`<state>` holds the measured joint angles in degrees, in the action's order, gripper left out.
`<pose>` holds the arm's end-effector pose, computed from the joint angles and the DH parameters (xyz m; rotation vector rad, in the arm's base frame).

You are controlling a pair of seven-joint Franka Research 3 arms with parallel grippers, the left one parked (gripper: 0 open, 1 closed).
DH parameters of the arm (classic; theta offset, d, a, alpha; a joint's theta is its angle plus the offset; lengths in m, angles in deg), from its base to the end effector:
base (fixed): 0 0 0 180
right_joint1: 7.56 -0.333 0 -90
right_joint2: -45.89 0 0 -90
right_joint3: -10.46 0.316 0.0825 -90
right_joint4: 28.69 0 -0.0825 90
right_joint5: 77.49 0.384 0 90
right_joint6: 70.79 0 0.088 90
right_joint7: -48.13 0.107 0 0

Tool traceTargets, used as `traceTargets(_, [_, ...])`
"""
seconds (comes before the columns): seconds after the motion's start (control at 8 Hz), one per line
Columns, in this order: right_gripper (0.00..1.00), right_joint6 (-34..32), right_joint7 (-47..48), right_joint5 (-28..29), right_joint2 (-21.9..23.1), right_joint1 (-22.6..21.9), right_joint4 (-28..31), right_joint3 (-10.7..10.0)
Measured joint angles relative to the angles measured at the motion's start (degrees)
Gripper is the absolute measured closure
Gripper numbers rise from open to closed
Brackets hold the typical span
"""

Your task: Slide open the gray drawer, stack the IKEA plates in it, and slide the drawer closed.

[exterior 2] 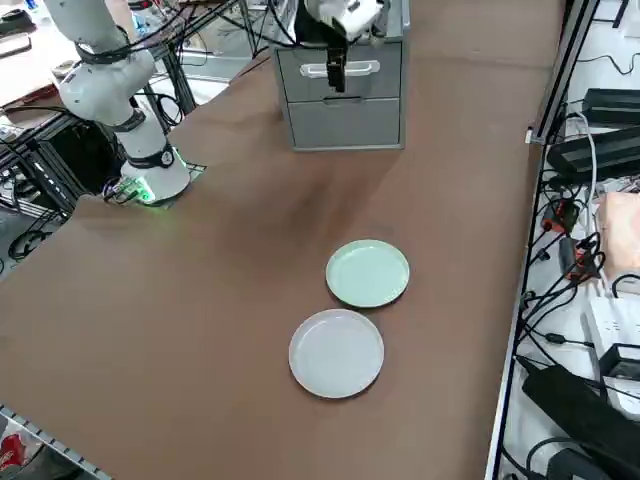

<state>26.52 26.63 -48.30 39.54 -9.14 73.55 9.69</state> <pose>0.5757 0.0547 0.4829 -2.5922 -0.3550 0.1344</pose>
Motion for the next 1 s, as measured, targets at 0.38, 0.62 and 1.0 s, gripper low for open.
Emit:
traceTargets(0.38, [0.00,1.81,-0.13,5.41,-2.22,-4.05,2.28,0.14])
traceTargets(0.62, [0.00,4.81,2.41,5.66,-3.71,-6.86,2.67,0.21])
traceTargets(1.0, [0.00,8.38,3.57,5.75,-4.52,-9.43,5.15,0.22])
